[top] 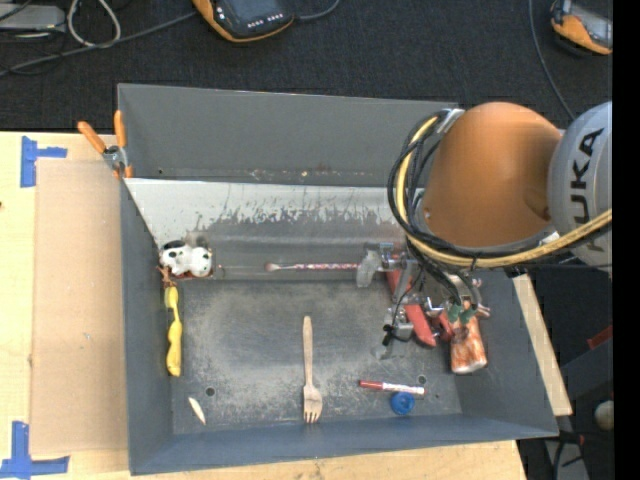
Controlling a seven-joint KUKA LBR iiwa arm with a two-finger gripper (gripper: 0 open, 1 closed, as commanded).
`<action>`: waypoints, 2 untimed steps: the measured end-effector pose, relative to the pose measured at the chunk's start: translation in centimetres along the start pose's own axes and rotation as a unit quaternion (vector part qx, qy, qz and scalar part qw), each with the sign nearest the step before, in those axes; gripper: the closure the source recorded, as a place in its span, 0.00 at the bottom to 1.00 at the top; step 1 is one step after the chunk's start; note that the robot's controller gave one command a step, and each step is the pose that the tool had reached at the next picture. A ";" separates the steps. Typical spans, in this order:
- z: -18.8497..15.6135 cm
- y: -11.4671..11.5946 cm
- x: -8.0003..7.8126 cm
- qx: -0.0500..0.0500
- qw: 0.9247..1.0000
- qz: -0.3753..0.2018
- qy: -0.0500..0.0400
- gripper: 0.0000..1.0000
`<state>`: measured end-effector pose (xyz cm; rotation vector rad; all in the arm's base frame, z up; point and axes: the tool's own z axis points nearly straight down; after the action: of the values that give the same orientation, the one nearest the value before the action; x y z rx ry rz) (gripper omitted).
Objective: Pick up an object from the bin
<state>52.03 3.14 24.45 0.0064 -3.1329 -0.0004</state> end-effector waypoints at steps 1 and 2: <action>-0.4 0.0 -0.1 0.000 1.000 0.001 -0.004 0.00; 7.5 -2.7 1.1 0.000 0.999 -0.034 -0.006 0.00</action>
Offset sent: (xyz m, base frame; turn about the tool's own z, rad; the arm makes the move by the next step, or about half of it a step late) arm -0.0301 -0.0620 -0.1745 -0.1520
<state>50.83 0.43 16.96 0.1119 -3.1419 -0.0009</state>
